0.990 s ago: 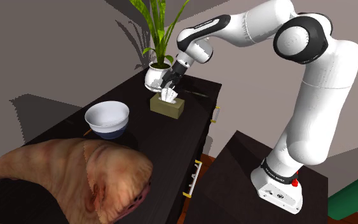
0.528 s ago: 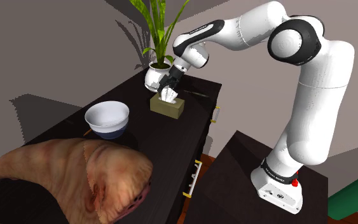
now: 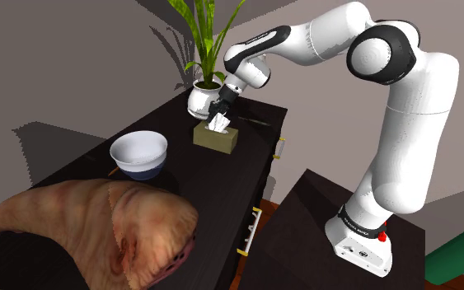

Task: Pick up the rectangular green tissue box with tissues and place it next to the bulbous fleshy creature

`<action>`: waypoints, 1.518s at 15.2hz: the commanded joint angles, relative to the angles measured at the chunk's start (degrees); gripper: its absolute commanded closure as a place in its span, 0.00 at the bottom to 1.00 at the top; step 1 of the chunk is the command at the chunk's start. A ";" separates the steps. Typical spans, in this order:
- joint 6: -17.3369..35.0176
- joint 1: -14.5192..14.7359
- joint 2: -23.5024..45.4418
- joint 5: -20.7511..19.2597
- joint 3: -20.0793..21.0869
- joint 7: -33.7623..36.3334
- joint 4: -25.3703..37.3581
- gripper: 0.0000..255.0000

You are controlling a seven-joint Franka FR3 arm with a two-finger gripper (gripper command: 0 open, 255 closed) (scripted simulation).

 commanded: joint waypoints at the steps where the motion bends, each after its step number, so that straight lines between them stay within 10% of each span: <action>1: -0.02 0.00 0.03 -0.01 0.00 0.00 -0.05 1.00; 23: -7.44 0.48 -5.48 -5.96 -1.44 7.83 4.25 1.00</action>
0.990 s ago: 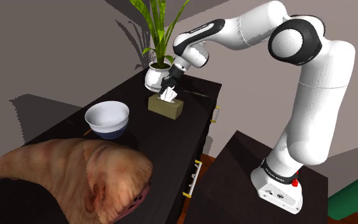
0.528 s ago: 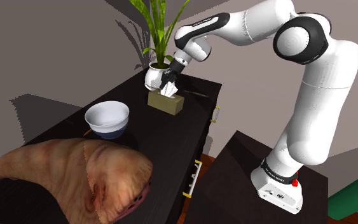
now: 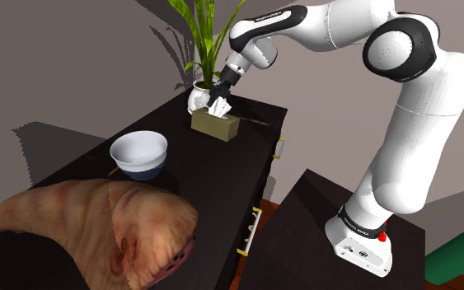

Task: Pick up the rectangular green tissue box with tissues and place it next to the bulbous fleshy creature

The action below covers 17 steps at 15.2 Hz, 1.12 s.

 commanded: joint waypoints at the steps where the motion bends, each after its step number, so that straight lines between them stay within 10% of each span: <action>1: -1.07 -0.04 -0.41 -0.61 -0.15 0.86 0.87 1.00; 17: -9.91 -0.20 -3.15 -4.63 -0.94 7.67 8.87 1.00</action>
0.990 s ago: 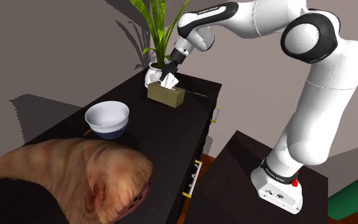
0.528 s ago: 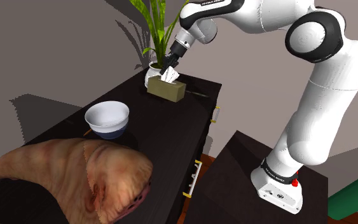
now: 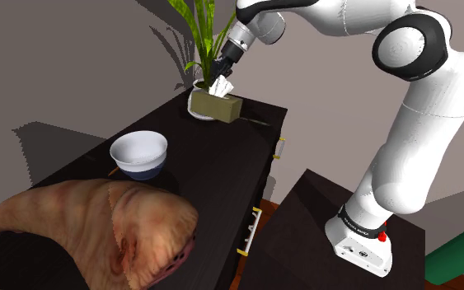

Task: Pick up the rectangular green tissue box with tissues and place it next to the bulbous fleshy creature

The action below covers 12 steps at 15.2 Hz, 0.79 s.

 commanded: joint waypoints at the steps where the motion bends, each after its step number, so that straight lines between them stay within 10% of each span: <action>1: -1.28 -0.04 -0.20 -0.42 -0.08 0.88 1.30 1.00; 12: -8.24 -0.50 -0.17 -1.91 -0.47 5.07 9.31 1.00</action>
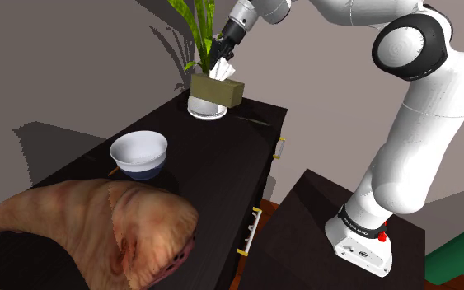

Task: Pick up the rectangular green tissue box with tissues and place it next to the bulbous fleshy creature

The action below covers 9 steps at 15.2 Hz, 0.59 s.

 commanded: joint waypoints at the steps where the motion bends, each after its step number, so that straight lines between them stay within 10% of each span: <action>1: -1.21 -0.07 -0.04 -0.21 -0.06 0.71 1.34 1.00; 9: -6.86 -0.69 1.23 -0.53 -0.33 3.65 8.87 1.00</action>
